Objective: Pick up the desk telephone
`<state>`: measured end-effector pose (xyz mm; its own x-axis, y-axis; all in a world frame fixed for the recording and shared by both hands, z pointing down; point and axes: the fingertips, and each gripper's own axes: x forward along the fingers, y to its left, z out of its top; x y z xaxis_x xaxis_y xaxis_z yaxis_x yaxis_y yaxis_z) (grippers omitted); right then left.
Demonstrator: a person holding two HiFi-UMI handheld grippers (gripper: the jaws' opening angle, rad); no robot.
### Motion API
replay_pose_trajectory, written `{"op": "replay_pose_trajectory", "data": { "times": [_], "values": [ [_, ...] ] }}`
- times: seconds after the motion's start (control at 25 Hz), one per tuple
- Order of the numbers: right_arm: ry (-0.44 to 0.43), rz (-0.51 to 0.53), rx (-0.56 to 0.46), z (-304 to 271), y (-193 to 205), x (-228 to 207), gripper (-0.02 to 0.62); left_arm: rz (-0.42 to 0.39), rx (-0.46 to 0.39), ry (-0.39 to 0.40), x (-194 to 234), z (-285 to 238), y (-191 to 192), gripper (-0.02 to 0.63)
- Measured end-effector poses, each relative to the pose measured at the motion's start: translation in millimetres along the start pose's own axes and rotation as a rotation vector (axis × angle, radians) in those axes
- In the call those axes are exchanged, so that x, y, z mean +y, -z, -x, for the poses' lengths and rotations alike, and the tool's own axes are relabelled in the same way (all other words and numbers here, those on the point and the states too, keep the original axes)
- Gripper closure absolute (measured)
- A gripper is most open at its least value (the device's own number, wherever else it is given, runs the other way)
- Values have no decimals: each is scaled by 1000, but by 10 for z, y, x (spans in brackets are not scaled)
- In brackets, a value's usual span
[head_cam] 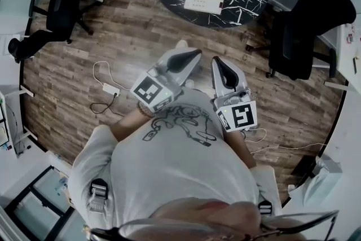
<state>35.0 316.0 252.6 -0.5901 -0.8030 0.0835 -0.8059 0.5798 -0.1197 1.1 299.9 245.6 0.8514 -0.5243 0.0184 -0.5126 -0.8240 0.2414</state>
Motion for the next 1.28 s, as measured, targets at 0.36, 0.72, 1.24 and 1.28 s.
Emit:
{"op": "replay_pose_trajectory", "data": {
  "times": [0.36,0.72,1.24,1.28],
  "values": [
    [16,-6,36,-408,110,-233,589,35,5,19,445,-224,69,604],
    [23,3,67,-1244,48,-604,589,57,7,22,1310,-529,-70,604],
    [10,35,82,-2681,-269,-1156,589,75,-12,37,2674,-1021,-516,604],
    [12,37,84,-2772,-291,-1201,589,76,-11,39,2760,-1056,-545,604]
  ]
}}
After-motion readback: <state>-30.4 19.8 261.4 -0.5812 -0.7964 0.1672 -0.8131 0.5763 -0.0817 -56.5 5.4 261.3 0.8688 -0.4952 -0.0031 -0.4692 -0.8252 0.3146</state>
